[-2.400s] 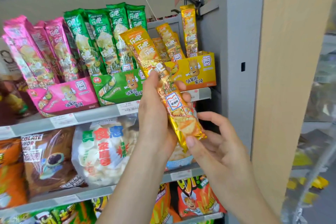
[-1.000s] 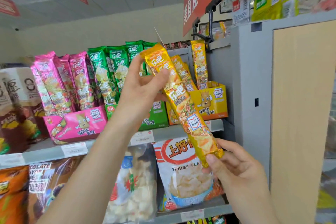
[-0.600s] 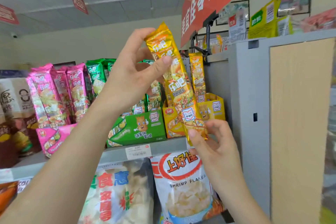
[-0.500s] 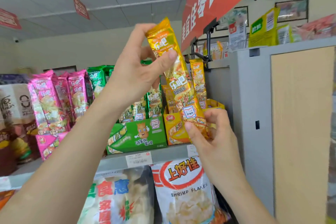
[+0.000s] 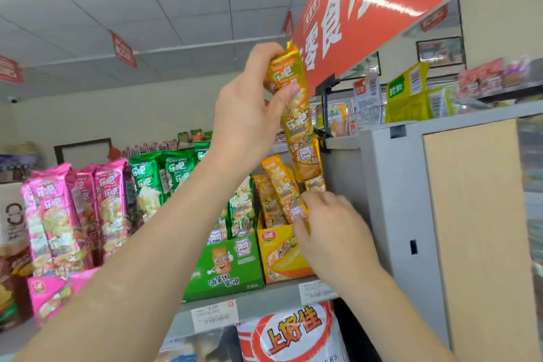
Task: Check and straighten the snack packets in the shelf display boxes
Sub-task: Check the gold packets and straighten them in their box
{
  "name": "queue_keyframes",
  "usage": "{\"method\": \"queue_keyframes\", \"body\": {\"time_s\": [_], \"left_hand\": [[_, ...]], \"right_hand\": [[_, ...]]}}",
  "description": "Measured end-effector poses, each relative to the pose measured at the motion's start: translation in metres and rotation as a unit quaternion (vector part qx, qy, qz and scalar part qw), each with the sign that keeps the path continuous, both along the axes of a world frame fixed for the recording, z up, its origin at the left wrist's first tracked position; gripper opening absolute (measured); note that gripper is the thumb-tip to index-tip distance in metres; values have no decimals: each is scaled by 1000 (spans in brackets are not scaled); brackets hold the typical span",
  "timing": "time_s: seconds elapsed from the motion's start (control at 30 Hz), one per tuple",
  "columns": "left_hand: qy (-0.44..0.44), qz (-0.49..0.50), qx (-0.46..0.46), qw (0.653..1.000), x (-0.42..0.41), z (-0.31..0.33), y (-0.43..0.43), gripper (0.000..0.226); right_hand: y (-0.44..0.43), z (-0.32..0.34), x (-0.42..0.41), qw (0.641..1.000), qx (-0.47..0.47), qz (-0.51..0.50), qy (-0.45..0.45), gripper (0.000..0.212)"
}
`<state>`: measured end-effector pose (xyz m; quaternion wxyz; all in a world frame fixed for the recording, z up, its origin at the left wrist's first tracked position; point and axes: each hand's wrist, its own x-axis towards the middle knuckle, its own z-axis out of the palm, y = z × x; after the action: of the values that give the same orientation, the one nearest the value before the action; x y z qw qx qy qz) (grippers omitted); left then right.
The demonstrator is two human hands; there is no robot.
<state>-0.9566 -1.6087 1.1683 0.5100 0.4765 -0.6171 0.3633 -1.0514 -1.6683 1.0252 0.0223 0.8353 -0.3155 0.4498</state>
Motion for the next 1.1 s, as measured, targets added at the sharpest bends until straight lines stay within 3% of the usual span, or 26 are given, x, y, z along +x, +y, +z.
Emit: {"method": "queue_keyframes", "body": {"time_s": [0.17,0.27,0.43,0.57,0.67,0.77,0.83,0.93,1.03,1.1], "left_hand": [[-10,33,76,996,3,-13,-40,38],[61,28,173,983,10,-18,-65,41],[145,41,249,957,25,-39,-97,48],[62,184,273,942,34,-64,-108,56],[27,213,276,937,38,-61,-108,59],[23,152,305,940,34,-59,-105,62],[61,98,311,943,30,-61,-102,68],[126,58,310,941,33,-62,-92,60],[94,167,307,932,37,-67,-77,52],[-14,302,362,882,33,-75,-70,32]], "right_hand": [[-8,6,3,999,-12,-7,31,25],[-10,5,3,1000,-7,4,28,26],[-10,2,3,1000,-8,5,28,28],[-12,-3,4,999,-7,-2,33,30],[-15,-6,6,999,6,-25,47,42],[-16,-8,10,996,20,-45,73,62],[-15,-11,12,995,21,-46,87,68],[-15,-16,13,996,28,-46,76,78],[-18,-15,12,995,48,-47,73,91],[-19,-12,10,996,42,-46,65,87]]}}
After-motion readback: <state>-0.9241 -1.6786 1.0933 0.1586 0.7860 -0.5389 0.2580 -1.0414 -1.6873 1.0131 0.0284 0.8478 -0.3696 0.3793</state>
